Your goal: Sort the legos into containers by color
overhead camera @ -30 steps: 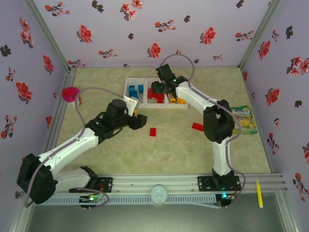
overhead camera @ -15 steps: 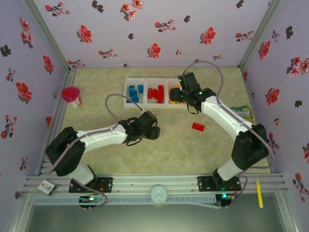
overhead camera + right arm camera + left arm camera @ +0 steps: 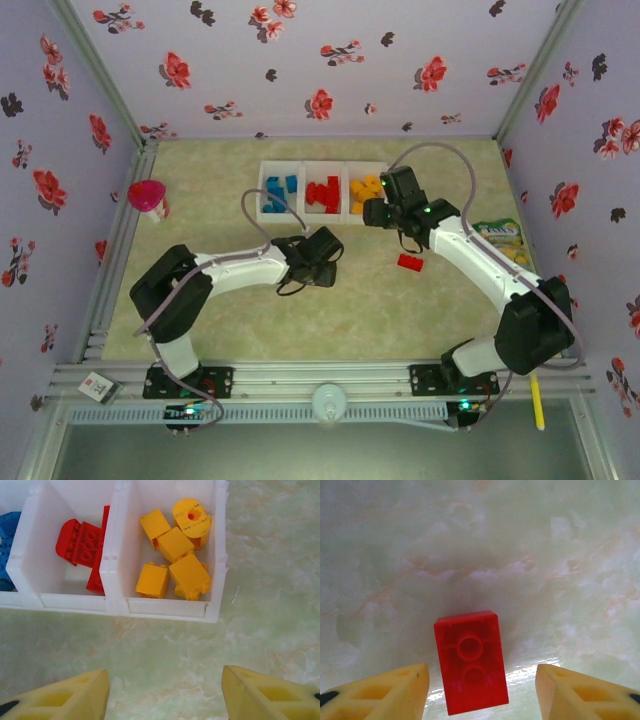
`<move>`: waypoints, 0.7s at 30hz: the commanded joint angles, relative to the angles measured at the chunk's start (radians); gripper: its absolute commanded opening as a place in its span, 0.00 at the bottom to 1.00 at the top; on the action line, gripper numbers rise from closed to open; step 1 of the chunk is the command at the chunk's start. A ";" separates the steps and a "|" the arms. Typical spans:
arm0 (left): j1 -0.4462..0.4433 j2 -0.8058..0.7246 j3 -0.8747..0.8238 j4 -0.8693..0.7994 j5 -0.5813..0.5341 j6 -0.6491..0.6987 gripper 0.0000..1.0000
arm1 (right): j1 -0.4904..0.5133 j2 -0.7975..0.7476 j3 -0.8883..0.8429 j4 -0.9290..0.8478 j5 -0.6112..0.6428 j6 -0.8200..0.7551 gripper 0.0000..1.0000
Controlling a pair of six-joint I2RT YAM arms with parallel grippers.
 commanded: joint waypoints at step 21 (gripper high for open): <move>0.006 0.053 0.071 -0.039 -0.128 0.110 0.24 | -0.009 -0.126 -0.118 -0.077 0.058 0.030 0.62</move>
